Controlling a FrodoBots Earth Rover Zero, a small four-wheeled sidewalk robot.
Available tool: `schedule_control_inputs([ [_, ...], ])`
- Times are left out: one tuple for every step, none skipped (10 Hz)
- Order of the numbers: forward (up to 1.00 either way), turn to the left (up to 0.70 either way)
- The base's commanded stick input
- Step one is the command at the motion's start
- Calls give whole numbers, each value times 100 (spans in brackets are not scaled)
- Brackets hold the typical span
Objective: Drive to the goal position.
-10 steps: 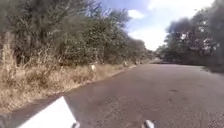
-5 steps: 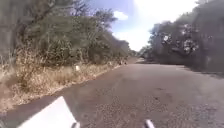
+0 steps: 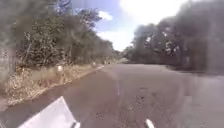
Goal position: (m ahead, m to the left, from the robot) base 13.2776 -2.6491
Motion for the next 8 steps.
schedule_control_inputs([
  [0,-50],
  [0,-50],
  [0,-48],
  [0,-9],
  [50,0],
  [50,0],
  [50,0],
  [50,0],
])
